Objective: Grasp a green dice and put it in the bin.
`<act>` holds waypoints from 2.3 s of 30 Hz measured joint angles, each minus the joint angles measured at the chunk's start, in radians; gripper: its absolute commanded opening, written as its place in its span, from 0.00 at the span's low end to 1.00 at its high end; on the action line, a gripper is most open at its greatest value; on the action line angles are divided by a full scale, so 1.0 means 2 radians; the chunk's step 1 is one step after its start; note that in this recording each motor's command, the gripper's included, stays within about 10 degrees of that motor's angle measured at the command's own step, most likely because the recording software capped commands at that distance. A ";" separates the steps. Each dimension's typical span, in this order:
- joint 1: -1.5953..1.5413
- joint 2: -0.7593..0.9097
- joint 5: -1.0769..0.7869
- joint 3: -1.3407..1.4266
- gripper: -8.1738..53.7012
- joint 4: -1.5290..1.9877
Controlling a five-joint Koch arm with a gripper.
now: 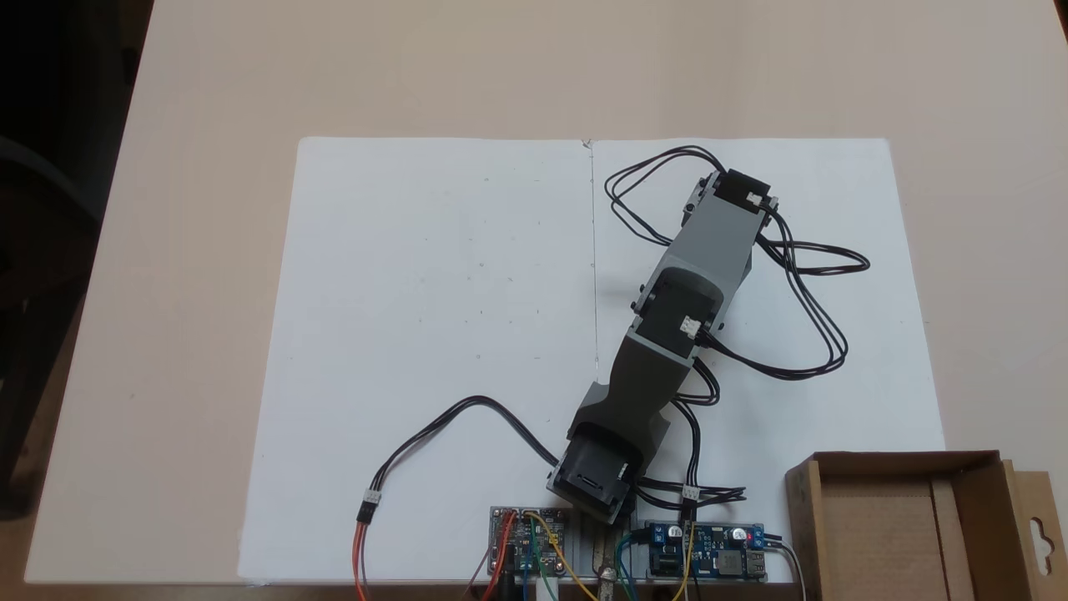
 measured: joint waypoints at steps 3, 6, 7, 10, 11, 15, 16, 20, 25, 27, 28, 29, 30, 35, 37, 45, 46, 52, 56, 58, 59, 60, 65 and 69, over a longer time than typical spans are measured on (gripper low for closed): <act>0.002 -0.002 0.002 -0.022 0.33 0.039; 0.011 -0.002 0.005 -0.085 0.33 0.093; 0.015 -0.001 0.008 -0.107 0.33 0.105; 0.037 -0.001 0.018 -0.187 0.33 0.179; 0.042 -0.001 0.020 -0.202 0.33 0.196; 0.074 0.002 0.023 -0.296 0.33 0.263; 0.078 0.008 0.023 -0.313 0.33 0.278; 0.110 0.035 0.023 -0.322 0.33 0.308; 0.188 0.056 0.023 -0.368 0.33 0.311; 0.232 0.066 0.023 -0.374 0.33 0.310; 0.255 0.071 0.023 -0.374 0.33 0.307; 0.275 0.073 0.023 -0.376 0.33 0.304; 0.293 0.073 0.023 -0.375 0.33 0.300; 0.370 0.073 0.023 -0.376 0.33 0.285; 0.410 0.073 0.023 -0.376 0.33 0.272; 0.538 0.048 0.023 -0.376 0.33 0.222; 0.552 0.048 0.023 -0.367 0.33 0.221; 0.607 0.048 0.023 -0.232 0.33 0.160; 0.620 0.048 0.023 -0.151 0.33 0.117; 0.620 0.048 0.023 -0.149 0.33 0.108; 0.620 0.048 0.023 -0.150 0.33 0.104; 0.620 0.048 0.023 -0.150 0.33 0.101; 0.620 0.048 0.023 -0.149 0.68 0.090; 0.630 0.048 0.023 -0.149 0.83 0.084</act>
